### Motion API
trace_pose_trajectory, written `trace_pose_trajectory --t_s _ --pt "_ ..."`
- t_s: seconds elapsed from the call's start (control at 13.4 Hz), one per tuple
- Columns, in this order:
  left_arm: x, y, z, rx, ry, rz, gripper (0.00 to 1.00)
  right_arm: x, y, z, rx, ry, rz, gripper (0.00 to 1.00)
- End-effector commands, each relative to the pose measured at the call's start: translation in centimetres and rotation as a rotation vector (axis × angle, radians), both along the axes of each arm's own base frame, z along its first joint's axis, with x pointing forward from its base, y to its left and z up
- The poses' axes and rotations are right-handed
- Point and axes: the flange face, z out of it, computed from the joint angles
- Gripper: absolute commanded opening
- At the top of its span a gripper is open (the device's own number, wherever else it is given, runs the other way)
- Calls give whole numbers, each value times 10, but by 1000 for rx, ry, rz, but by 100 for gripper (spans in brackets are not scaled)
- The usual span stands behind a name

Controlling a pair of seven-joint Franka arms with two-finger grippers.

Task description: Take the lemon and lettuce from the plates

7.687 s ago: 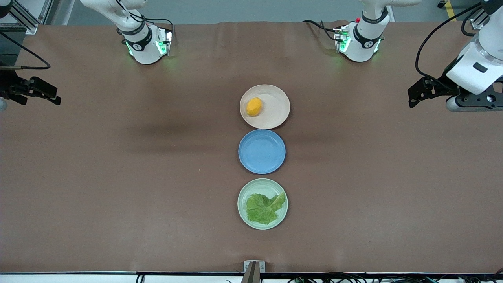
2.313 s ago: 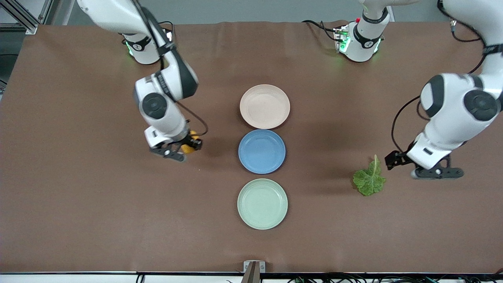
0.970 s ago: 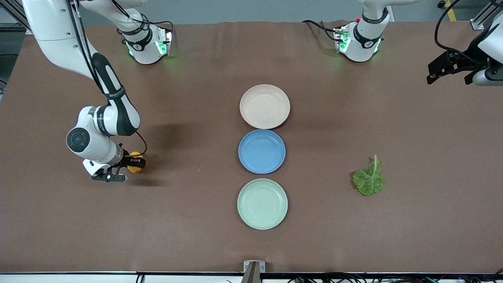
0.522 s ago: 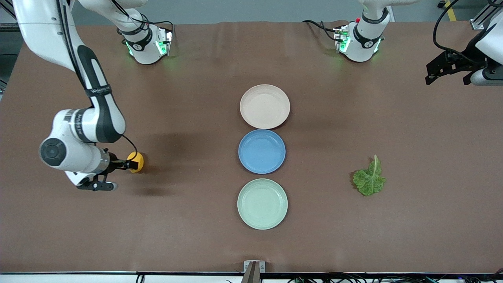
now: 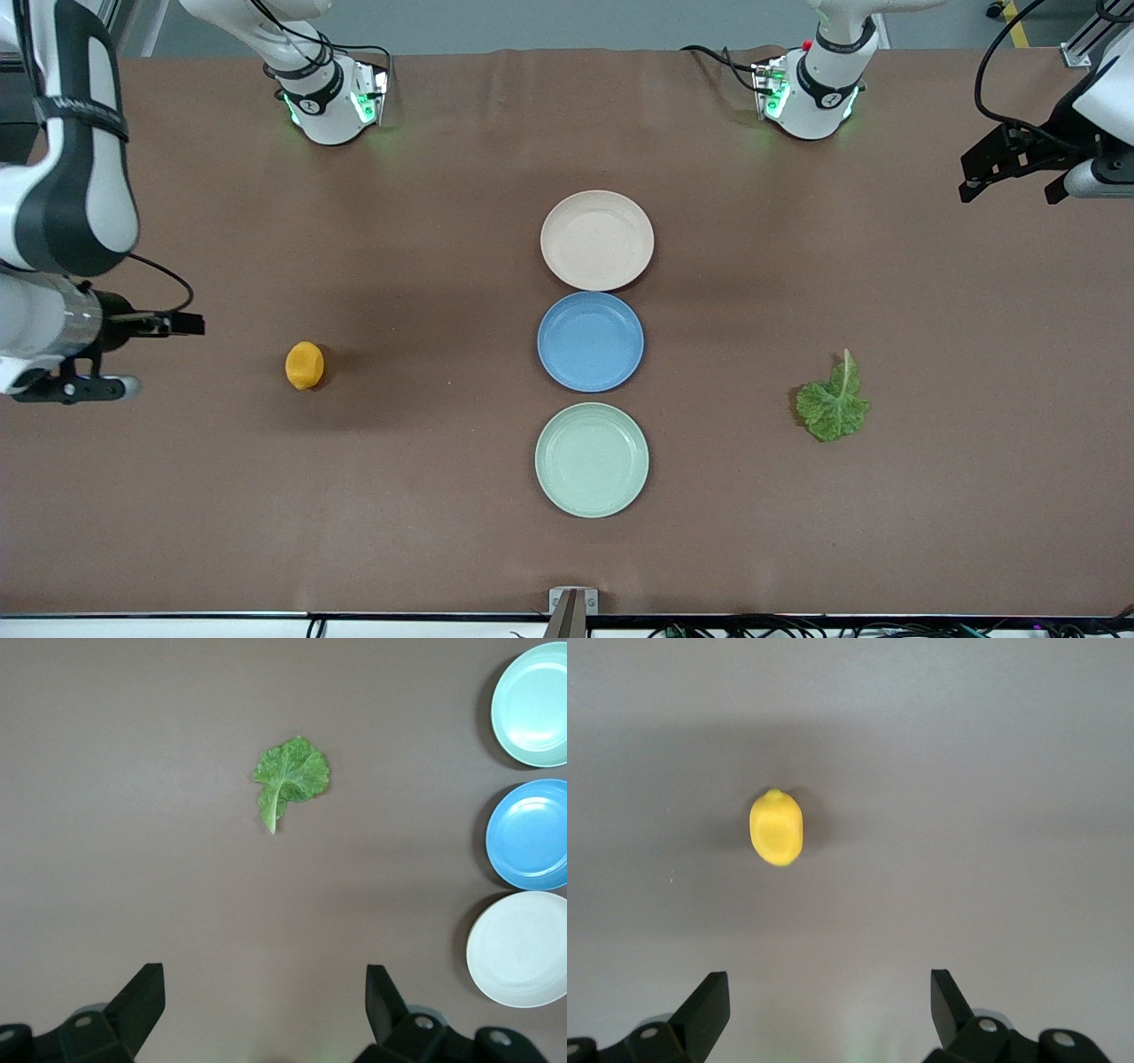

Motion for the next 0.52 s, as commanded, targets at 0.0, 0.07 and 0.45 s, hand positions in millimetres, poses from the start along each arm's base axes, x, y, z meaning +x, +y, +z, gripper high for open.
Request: trace_pose_trajectory --t_s 0.0,0.07,0.45 --pt "1 -1 2 -10 -19 -12 100 5 -14 18 -10 -25 -1 100" --pt "0 -1 3 -10 -20 -13 100 6 -14 26 -10 -38 -11 100" --pt "-4 0 8 -18 -26 -11 100 -2 -11 28 21 -22 -16 100"
